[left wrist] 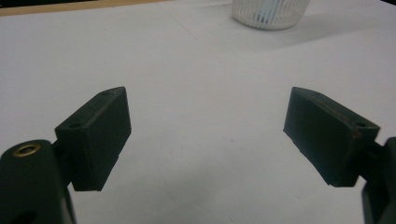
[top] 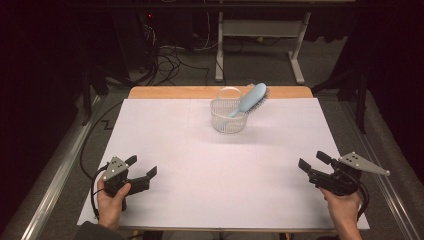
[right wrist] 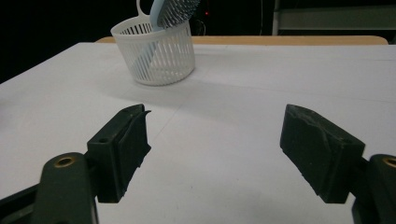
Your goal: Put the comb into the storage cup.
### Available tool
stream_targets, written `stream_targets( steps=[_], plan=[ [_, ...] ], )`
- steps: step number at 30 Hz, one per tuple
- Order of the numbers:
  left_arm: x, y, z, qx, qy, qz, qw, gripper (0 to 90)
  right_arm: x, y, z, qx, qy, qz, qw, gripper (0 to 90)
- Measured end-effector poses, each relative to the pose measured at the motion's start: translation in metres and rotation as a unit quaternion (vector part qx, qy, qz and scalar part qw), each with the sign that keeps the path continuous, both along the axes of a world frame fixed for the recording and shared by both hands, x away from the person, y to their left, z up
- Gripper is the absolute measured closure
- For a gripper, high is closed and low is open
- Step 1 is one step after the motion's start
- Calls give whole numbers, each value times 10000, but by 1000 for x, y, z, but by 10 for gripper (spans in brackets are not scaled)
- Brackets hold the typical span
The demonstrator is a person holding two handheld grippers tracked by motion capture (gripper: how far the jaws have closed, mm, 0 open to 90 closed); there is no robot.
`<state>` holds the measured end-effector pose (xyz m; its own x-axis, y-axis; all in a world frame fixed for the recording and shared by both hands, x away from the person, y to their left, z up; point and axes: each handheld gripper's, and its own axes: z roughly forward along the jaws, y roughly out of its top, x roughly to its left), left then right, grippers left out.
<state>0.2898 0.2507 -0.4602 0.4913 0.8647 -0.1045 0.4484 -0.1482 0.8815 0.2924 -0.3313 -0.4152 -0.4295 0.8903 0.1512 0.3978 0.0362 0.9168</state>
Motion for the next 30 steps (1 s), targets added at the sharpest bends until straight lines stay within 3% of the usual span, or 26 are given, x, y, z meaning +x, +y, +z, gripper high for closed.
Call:
stream_targets(
  steps=[30],
  plan=[
    [-1, 0, 0, -20, -11, 8, 10000, 159, -8, -2, -21, 21, 233, -15, 9997, 227]
  ],
)
